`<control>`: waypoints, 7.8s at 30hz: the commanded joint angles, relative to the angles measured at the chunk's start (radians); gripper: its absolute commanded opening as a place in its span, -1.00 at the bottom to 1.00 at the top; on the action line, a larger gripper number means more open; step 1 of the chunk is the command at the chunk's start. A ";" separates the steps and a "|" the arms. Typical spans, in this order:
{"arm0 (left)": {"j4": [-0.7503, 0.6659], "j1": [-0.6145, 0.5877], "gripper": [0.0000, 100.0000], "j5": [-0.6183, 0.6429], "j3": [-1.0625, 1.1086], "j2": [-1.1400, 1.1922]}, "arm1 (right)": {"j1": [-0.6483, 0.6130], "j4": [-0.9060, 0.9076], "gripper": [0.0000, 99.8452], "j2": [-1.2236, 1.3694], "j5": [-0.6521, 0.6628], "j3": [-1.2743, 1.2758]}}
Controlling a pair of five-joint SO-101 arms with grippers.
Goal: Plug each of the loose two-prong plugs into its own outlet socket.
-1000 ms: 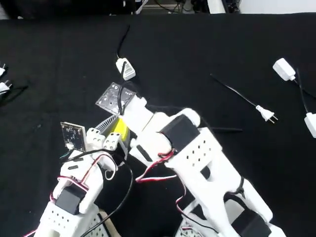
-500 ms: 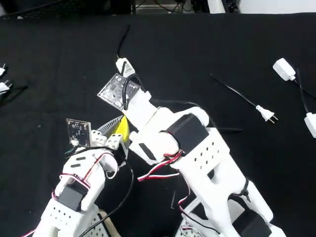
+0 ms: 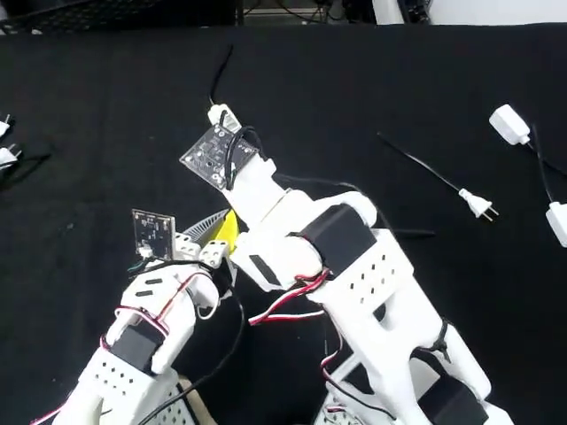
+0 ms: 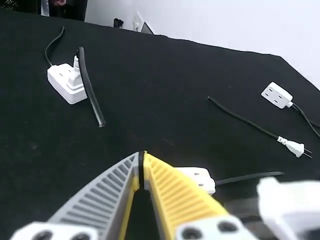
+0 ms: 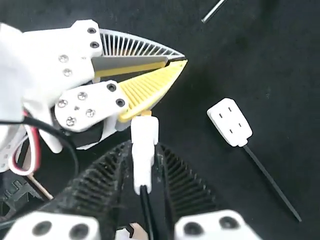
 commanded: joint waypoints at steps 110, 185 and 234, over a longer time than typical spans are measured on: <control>-0.054 -0.211 -0.94 -0.003 0.015 0.005 | 0.661 -1.053 -0.98 0.022 -0.310 0.915; -0.885 -0.131 -0.94 -0.107 -0.423 1.304 | 0.414 -1.039 -0.97 -0.644 -0.496 1.257; -1.069 0.033 -0.94 -0.318 -0.720 1.858 | 0.534 -0.924 -0.97 -0.639 -0.554 1.136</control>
